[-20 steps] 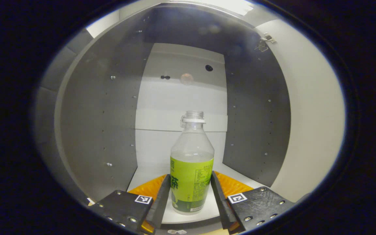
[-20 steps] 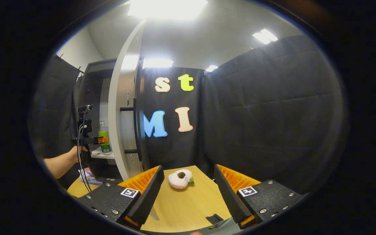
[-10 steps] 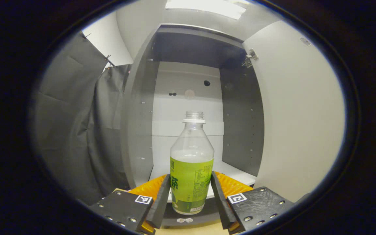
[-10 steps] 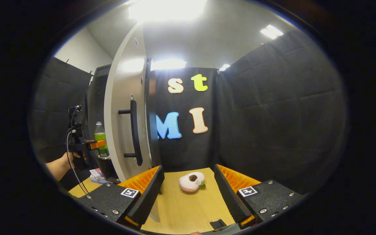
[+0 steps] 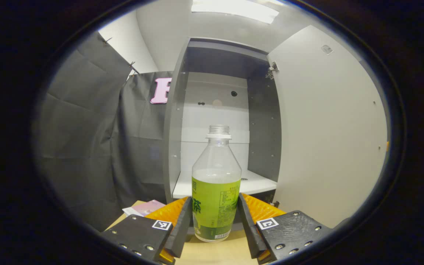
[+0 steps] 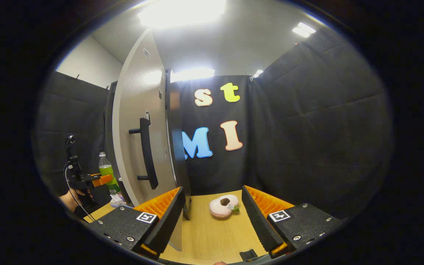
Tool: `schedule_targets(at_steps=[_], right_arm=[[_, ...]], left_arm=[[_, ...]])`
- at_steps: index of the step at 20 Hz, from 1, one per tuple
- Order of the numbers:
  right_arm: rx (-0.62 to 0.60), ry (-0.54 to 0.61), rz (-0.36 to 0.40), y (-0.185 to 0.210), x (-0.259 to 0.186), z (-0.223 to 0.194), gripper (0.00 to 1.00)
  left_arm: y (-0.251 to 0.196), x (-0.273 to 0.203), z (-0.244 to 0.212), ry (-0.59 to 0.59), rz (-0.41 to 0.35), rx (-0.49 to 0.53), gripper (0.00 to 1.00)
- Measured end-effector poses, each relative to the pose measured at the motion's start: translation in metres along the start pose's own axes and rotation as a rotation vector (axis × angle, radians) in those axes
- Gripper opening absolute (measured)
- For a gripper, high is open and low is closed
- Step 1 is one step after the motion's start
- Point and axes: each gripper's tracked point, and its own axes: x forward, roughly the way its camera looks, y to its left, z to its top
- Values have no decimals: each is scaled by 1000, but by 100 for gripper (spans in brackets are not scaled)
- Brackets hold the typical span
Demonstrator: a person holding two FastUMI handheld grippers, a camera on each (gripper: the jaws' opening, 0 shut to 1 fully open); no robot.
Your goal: Open the cabinet door with the right hand, grasp the bottle in the cabinet with the left hand and place it on the coaster, then close the cabinet door with the right hand.
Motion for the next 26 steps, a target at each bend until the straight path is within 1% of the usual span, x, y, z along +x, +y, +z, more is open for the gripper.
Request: schedule_targets(at_steps=[1,2,3,4,5,8,9,10,15,18,19,20,23,24,25,26], right_arm=[[5,0,6,0,0,0,94],[12,0,11,1,1,0,94],[22,2,17,2,1,0,94],[33,4,21,3,1,-1,92],[46,6,26,5,0,-2,94],[78,14,32,9,-1,-6,94],[82,20,32,10,-2,-7,94],[83,26,30,9,-1,-8,94],[74,58,23,7,-1,-16,95],[49,70,21,4,-3,-18,95],[41,72,21,3,-3,-18,95],[35,74,20,3,-2,-18,95],[19,85,14,1,-5,-20,95],[11,88,11,-1,-6,-20,91],[1,90,8,-2,-8,-21,95],[-9,92,4,-4,-9,-21,95]], left_arm=[[-1,-10,-7,4,2,-10,73],[0,-20,-13,7,7,-18,73],[1,-28,-21,12,13,-24,69],[2,-38,-28,14,20,-28,69],[6,-47,-36,20,29,-33,69],[11,-69,-63,51,56,-40,69],[13,-77,-72,59,65,-40,73],[13,-84,-82,67,69,-44,69],[21,-110,-136,115,96,-72,69],[26,-120,-161,133,115,-87,69],[28,-123,-169,140,120,-89,73],[30,-125,-177,146,126,-90,69],[34,-130,-196,159,138,-92,69],[34,-133,-202,163,139,-92,69],[34,-134,-209,168,140,-89,69],[32,-136,-216,174,142,-82,69]])
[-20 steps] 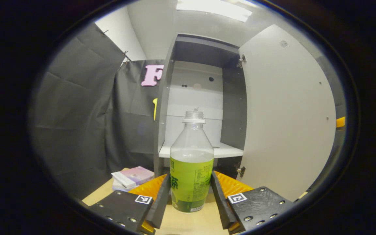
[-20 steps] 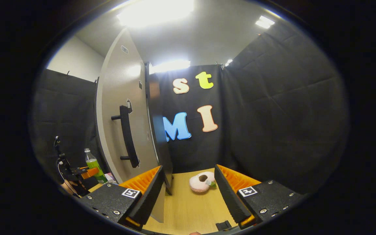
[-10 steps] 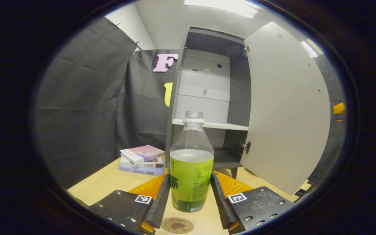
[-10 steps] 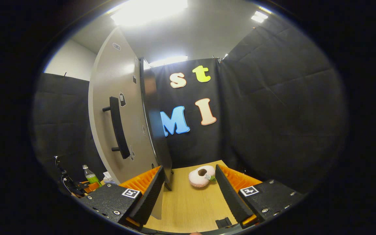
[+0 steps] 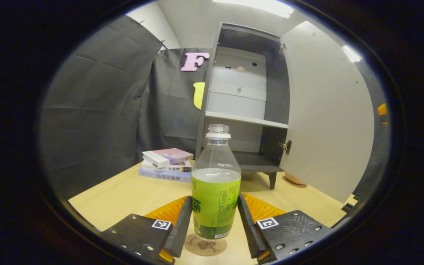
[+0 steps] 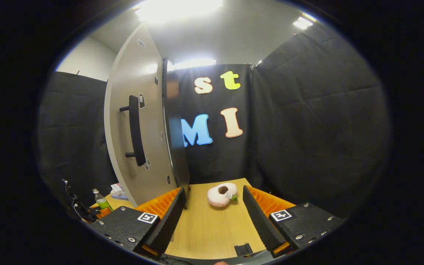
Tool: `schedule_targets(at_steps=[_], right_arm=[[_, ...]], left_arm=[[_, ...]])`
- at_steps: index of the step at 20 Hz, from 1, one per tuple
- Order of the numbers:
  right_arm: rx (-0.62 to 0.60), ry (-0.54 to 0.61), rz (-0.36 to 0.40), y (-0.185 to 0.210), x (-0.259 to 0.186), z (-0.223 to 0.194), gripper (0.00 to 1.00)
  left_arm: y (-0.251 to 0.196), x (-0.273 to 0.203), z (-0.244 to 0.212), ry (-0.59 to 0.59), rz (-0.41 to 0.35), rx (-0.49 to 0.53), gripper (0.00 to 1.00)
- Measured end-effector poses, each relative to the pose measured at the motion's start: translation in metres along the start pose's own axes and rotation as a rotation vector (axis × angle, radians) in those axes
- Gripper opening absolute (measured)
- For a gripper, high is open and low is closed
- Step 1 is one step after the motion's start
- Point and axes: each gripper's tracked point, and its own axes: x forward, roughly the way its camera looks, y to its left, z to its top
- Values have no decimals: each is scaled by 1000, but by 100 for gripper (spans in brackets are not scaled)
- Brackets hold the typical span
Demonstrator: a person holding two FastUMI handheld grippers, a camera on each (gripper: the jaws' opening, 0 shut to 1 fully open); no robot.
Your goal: Open the cabinet door with the right hand, grasp the bottle in the cabinet with the left hand and place it on the coaster, then close the cabinet door with the right hand.
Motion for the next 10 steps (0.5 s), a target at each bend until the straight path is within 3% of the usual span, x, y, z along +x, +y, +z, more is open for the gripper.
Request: schedule_targets(at_steps=[2,3,4,6,7,10], right_arm=[[-16,7,-6,-2,-2,-1,95],[-23,11,-6,-3,-2,-1,91],[-31,16,-8,-4,-3,-2,95],[-43,21,-7,-4,-4,-3,91],[-46,23,-6,-4,-4,-3,95],[-58,30,5,-2,-4,-4,95]], left_arm=[[1,0,-17,16,7,10,69],[1,0,-25,25,9,12,69],[1,-1,-32,32,10,12,69],[2,-1,-47,48,18,11,69],[4,-4,-53,53,26,15,69],[5,-4,-57,38,36,12,70]])
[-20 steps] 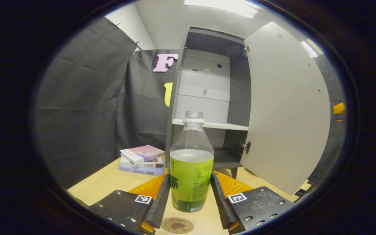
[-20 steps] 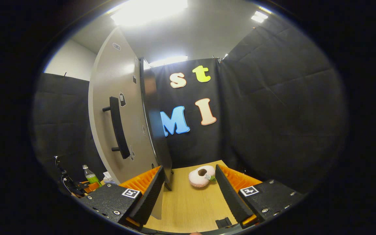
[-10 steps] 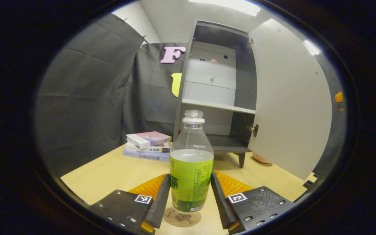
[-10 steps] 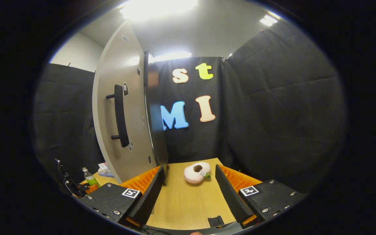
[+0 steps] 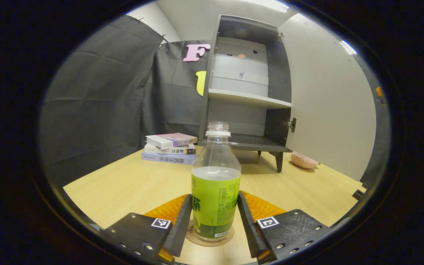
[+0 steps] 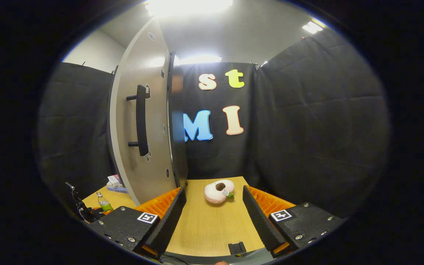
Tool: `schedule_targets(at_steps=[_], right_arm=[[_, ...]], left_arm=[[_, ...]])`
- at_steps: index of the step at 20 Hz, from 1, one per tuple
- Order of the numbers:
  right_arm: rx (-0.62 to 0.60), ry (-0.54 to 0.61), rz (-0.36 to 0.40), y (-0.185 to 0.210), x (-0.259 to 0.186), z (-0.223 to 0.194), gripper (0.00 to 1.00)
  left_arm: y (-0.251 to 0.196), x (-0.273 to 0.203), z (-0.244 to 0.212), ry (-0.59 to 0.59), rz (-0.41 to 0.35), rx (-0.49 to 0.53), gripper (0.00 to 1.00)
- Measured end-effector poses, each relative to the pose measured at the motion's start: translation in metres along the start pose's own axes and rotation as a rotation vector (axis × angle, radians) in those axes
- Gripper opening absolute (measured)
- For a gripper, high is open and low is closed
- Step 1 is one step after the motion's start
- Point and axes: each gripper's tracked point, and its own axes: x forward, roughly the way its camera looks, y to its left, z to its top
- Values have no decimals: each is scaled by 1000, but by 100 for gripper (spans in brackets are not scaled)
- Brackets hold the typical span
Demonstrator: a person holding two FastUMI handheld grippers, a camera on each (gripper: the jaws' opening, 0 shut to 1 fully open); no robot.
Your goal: Open the cabinet door with the right hand, grasp the bottle in the cabinet with the left hand and place it on the coaster, then close the cabinet door with the right hand.
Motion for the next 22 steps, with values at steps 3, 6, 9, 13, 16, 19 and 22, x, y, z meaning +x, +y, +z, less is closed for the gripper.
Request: schedule_targets(at_steps=[3,6,9,13,16,19,22], right_arm=[[-15,3,14,1,0,0,95],[-14,-5,25,4,2,2,95],[-1,-10,28,6,4,2,95],[17,-13,42,10,5,2,95],[28,-24,53,11,7,5,95],[47,-47,57,12,10,9,95],[67,-77,58,12,15,15,95]], left_arm=[[2,-5,-1,2,15,-13,69],[4,-8,-5,20,43,2,70],[0,-11,0,25,44,23,88],[-8,-12,9,32,40,60,84],[-12,-15,23,31,49,62,80],[-16,-22,49,7,58,67,84],[-22,-33,76,-13,70,67,84]])
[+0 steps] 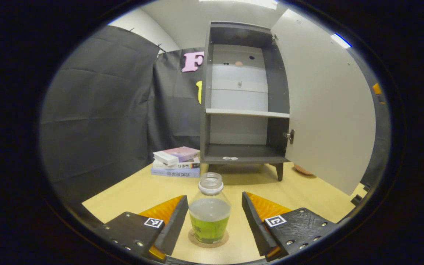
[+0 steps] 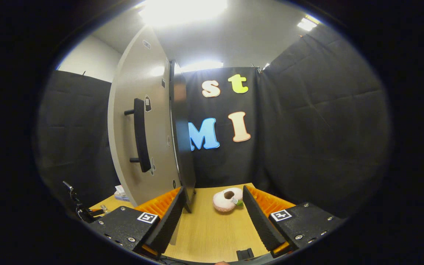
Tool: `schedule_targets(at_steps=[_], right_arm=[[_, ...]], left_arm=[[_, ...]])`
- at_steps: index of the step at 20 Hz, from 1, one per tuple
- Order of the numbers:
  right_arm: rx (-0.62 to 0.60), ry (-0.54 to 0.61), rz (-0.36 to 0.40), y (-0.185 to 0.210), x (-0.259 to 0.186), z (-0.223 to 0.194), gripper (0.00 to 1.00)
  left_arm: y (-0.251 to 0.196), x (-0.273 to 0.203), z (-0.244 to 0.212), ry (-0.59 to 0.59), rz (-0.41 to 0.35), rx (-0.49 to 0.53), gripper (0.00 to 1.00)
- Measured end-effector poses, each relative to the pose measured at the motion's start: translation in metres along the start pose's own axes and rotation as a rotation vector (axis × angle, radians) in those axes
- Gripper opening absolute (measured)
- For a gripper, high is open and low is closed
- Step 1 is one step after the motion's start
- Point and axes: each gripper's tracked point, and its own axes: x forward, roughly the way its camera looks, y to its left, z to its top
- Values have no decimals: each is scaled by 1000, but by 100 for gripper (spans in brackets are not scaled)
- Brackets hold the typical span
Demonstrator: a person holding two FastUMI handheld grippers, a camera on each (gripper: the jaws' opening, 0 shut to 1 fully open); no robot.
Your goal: Open the cabinet door with the right hand, grasp the bottle in the cabinet with the left hand and place it on the coaster, then close the cabinet door with the right hand.
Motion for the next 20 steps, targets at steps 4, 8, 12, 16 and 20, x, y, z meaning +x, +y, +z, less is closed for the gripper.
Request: schedule_targets(at_steps=[4,8,12,16,20], right_arm=[[28,-25,29,7,7,6,95],[8,-52,22,5,12,14,91],[-36,-88,-1,0,19,24,95],[-65,-122,-25,-1,24,34,91],[-70,-131,-27,6,26,36,95]], left_arm=[[-9,-25,39,-28,10,5,84],[-11,-55,80,-69,24,-2,84],[9,-80,108,-81,82,-18,84],[39,-101,137,-119,114,-30,84],[74,-106,161,-160,136,13,80]])
